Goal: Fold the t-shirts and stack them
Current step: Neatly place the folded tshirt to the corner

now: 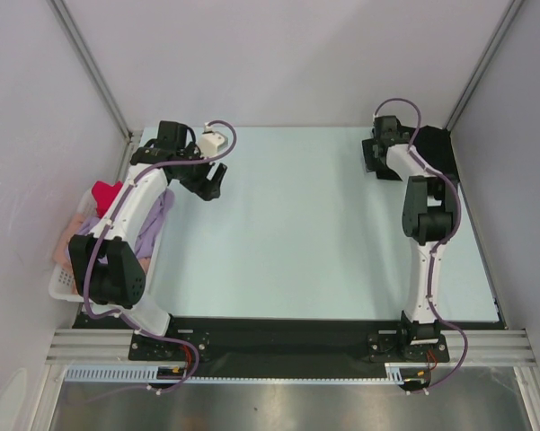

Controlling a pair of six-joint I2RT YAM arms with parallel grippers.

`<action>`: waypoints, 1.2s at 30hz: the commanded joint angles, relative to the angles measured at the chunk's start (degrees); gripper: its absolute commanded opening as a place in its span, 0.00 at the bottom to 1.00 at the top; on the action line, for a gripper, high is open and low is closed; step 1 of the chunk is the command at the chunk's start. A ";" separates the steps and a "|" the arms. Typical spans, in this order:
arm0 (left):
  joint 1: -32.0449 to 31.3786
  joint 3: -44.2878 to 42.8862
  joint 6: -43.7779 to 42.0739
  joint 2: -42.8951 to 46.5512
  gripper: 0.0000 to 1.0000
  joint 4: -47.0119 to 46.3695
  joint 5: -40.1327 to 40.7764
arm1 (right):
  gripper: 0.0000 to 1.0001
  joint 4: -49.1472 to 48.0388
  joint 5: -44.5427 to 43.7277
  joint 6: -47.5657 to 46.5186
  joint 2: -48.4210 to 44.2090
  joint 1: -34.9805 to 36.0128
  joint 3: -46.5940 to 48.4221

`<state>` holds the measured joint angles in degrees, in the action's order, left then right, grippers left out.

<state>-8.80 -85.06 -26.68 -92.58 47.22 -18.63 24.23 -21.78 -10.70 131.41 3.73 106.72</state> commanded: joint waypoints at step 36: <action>7.48 44.36 9.63 30.35 1.00 -27.27 7.47 | 1.00 -12.63 26.35 30.03 -84.30 -0.83 -75.42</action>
<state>-1.67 -40.80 -19.00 -62.81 23.24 -11.97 13.37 4.84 19.05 47.94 3.11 31.83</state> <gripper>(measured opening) 0.996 0.995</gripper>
